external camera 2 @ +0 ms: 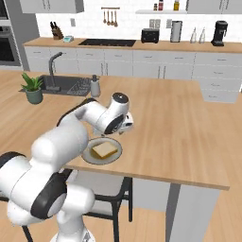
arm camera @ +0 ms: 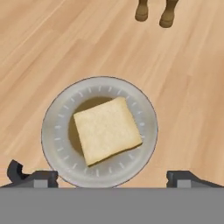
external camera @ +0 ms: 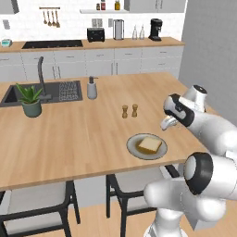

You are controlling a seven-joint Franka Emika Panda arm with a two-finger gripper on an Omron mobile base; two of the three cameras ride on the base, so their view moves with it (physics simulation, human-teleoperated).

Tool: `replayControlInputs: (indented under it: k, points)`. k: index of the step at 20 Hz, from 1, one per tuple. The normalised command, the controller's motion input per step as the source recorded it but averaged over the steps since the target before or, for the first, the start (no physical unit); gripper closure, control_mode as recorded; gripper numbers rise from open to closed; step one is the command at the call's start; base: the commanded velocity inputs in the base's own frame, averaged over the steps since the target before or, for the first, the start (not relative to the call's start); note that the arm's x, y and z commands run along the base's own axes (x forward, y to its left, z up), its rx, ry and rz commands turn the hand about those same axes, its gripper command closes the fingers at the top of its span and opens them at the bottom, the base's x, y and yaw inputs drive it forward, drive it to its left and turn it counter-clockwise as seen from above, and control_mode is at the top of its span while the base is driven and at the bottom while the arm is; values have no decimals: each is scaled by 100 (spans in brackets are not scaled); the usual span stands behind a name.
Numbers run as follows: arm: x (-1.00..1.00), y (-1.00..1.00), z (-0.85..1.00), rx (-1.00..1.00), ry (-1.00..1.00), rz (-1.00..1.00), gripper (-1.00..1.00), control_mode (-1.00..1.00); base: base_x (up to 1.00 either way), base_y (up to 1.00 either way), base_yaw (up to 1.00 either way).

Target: Start the toaster. Once the lever pops up, take the bread to the plate on the dining counter.

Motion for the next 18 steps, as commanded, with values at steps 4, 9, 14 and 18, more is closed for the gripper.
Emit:
replayControlInputs:
  k: [4,9,14,18]
  points:
    - [-100,4,42,-2,-14,-26,-100,-100,0,0,0]
    - [-100,13,52,-7,-17,-20,-100,-100,0,0,0]
    - [-100,23,44,0,-11,-19,-100,-100,0,0,0]
    - [-100,45,50,0,-26,-10,-100,-100,0,0,0]
